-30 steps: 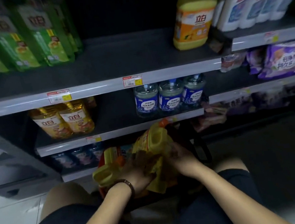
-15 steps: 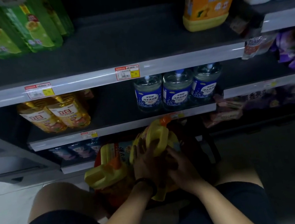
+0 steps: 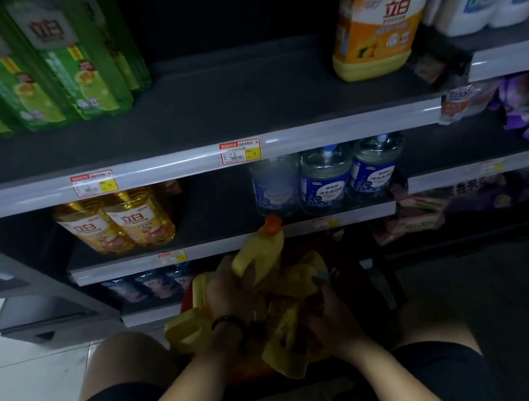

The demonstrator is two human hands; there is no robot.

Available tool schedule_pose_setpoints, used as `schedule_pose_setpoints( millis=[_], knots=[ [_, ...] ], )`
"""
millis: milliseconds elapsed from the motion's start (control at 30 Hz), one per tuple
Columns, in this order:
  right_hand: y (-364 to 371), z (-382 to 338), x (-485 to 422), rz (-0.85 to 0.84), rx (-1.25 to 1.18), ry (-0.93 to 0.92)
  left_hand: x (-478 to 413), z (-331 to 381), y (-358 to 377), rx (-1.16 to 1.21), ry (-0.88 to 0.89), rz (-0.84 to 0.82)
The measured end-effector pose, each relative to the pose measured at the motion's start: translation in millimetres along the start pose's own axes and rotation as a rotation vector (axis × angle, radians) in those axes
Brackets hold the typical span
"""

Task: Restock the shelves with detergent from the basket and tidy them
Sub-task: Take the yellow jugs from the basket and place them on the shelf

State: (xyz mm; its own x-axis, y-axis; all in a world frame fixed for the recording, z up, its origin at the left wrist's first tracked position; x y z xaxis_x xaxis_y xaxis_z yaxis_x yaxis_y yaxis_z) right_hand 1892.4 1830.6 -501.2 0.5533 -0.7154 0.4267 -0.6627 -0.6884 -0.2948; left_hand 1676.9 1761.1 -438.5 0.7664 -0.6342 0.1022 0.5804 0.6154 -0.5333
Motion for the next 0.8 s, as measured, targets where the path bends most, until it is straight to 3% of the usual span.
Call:
schedule_pose_setpoints(
  millis=[133,367,500,633,800],
  knots=[
    [-4,-5,7,0.033,-0.088,0.018,2,17,-34,0.046,0.035,0.040],
    [-17,-52,24,0.151,-0.149,-0.100,20,105,-103,0.084,0.319,0.106],
    [-45,-144,42,0.145,-0.089,-0.279,20,159,-153,0.172,0.369,0.102],
    [-63,-255,72,0.031,0.044,-0.473,26,215,-197,0.275,0.399,0.037],
    [-72,-351,110,-0.089,0.026,-0.531,40,278,-250,0.426,0.464,-0.062]
  ],
)
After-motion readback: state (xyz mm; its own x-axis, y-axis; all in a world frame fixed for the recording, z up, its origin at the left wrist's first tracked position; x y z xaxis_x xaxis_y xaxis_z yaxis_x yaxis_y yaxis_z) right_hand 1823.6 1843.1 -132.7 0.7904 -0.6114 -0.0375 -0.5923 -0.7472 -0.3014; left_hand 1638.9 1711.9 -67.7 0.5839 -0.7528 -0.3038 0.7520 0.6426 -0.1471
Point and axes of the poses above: each hand's wrist, its own x-axis away from the middle knuckle, its own y-axis out of the palm, z = x × y, the point moved 8 cm from there along -x, towards the middle knuckle, and after that the axes turned 5 degrees about x, right-handed, at the moved point
